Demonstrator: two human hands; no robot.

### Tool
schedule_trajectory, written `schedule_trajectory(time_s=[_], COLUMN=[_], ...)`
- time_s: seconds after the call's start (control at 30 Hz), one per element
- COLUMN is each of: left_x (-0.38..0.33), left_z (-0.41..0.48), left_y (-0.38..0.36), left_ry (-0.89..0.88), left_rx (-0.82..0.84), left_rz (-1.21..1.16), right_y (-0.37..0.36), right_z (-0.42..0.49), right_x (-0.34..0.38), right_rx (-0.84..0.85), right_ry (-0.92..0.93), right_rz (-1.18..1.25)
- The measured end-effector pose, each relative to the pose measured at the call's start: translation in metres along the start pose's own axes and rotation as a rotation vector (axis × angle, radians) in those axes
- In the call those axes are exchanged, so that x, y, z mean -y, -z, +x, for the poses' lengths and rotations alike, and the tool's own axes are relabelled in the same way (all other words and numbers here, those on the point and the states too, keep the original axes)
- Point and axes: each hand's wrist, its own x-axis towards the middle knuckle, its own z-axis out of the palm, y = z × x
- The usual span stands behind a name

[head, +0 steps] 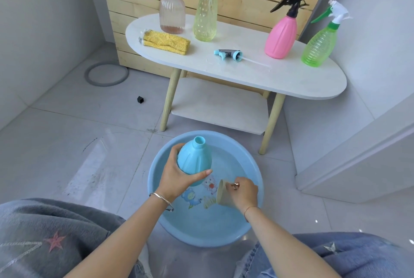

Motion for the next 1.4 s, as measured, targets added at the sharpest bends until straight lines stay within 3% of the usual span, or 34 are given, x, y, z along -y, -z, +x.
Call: schedule_trajectory(time_s=[0.13,0.4,0.67,0.87,1.13,1.4], left_x=[0.003,0.005,-0.004,-0.019,-0.032,-0.031], left_z=[0.003,0.004,0.001,0.003,0.006,-0.001], left_y=[0.001,0.002,0.003,0.005,0.011,0.004], left_ry=[0.011,0.017,-0.009,-0.046,-0.08,-0.092], left_rx=[-0.005,-0.023,-0.052,-0.095,-0.145,-0.046], left_rz=[0.004,0.016,0.003,-0.024,-0.06,-0.036], right_y=[-0.013,-0.025,-0.006,0.036,0.122,0.182], right_z=[-0.004,-0.013,-0.014,-0.011,-0.001,-0.003], right_x=[-0.006,0.003,0.016,0.04,0.059,0.067], right_rx=[0.111,0.287,0.182,0.065,-0.054,-0.099], right_ry=[0.084,0.143,-0.111,-0.168,-0.058,0.033], right_rz=[-0.162,-0.162,0.445,0.809,0.987,1.14])
